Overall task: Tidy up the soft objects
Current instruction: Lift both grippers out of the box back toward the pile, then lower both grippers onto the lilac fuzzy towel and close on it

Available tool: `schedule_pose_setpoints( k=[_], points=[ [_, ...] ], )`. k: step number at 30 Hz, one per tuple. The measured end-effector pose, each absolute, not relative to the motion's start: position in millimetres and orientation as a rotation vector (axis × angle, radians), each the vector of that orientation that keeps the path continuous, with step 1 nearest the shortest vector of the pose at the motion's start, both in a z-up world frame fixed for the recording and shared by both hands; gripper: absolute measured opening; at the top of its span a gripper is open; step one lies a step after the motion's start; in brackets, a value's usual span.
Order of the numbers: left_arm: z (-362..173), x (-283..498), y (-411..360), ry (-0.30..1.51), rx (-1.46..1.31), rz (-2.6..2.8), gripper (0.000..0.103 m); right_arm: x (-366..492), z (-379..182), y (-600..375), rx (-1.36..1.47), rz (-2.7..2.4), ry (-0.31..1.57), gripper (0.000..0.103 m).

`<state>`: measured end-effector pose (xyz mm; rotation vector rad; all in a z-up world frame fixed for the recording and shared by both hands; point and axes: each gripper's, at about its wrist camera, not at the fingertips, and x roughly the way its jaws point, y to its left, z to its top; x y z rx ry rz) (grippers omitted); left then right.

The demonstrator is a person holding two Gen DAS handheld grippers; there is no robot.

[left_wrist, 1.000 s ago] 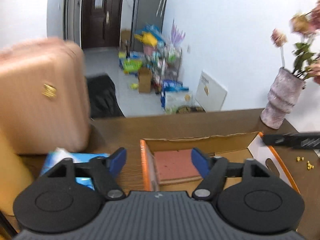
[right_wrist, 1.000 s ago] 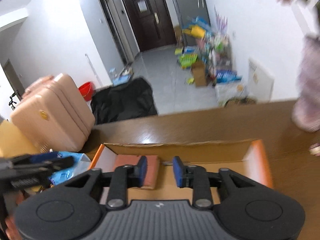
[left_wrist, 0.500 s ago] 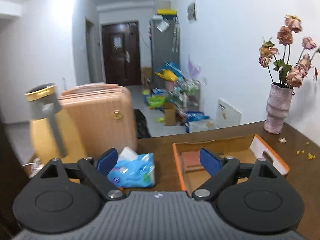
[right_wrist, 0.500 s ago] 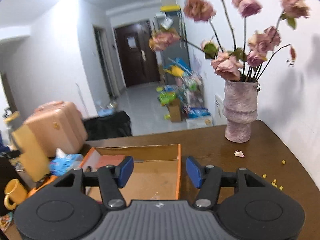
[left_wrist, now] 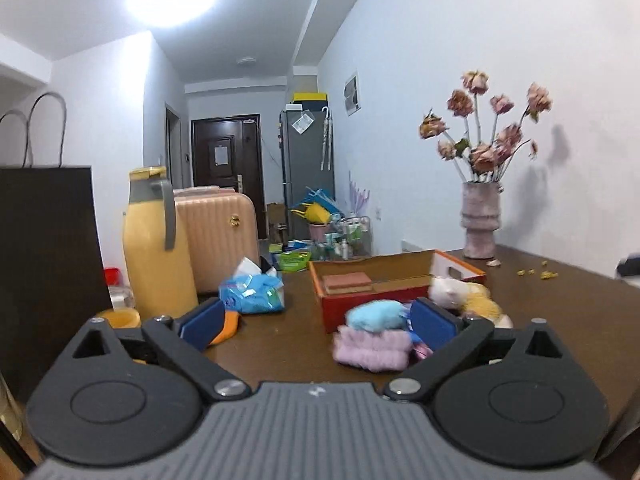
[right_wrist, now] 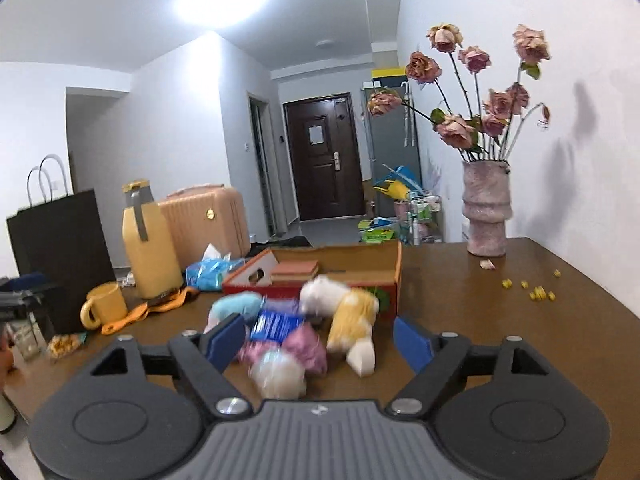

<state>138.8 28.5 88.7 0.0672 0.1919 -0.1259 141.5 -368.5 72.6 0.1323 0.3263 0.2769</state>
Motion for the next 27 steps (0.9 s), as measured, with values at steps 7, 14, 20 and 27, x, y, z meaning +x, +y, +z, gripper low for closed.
schedule_pose_setpoints(
  k=[7, 14, 20, 27],
  points=[
    [81.0, 121.3, 28.9, 0.227, 0.019, -0.150, 0.102, 109.7, 32.7, -363.3, 0.207, 0.290, 0.361, 0.086],
    [64.7, 141.2, 25.4, 0.288, 0.009, -0.149, 0.102, 119.7, 29.3, -351.4, 0.167, 0.295, 0.339, 0.086],
    [47.4, 181.1, 23.6, 0.362, -0.019, -0.163, 0.101, 157.9, 24.6, -330.1, 0.130, 0.305, 0.372, 0.085],
    [27.1, 269.9, 18.0, 0.418, 0.043, -0.226, 0.096, 222.9, 17.8, -275.3, 0.178, 0.398, 0.431, 0.071]
  ],
)
